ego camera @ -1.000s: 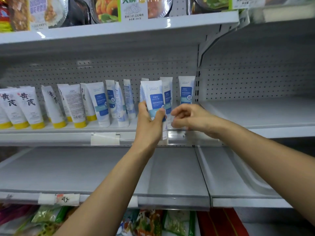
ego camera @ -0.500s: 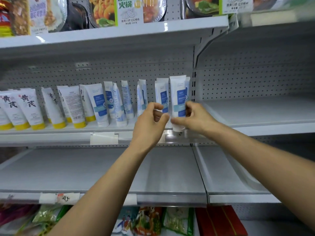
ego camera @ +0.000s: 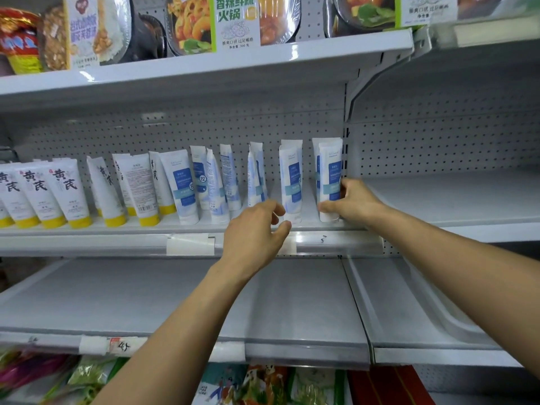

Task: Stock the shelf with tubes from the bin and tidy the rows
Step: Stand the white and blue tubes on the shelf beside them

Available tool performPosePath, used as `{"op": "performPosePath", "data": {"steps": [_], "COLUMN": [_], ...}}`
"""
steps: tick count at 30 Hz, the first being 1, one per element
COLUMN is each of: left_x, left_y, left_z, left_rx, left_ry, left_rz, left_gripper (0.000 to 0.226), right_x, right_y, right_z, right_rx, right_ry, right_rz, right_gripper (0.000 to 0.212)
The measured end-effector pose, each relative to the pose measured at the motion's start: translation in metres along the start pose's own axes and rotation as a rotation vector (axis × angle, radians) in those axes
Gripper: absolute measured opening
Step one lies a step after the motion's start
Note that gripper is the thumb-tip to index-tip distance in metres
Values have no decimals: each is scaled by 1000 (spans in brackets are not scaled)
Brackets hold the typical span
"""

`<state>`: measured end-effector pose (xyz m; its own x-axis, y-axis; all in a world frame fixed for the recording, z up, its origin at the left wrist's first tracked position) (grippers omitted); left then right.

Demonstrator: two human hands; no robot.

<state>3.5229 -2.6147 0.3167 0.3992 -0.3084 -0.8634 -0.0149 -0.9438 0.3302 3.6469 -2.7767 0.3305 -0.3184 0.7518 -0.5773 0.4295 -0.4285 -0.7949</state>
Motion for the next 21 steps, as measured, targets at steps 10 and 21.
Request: {"op": "performPosePath", "data": {"steps": [10,21], "left_x": [2,-8], "left_y": [-7,-22], "left_z": [-2,42], "left_rx": [-5,-44], "left_ry": [-27,-13], "left_rz": [18,-10], "left_gripper": [26,29], "right_x": [2,17], "right_y": [4,-7], "right_z": [-2,81], "right_rx": [42,-184], "right_ry": [-2,78], "right_rz": [74,589], "right_gripper": [28,46]}}
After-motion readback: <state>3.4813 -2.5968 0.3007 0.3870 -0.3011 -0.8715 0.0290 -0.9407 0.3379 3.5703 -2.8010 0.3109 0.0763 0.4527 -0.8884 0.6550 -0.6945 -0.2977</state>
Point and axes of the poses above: each hand's wrist, its own z-axis away from the middle knuckle, its own x-axis out of the palm, y = z × x, the point moved 4 cm from there along -z, towards the middle knuckle, and after that the axes turned 12 degrees about -y, right-handed, at the moved point
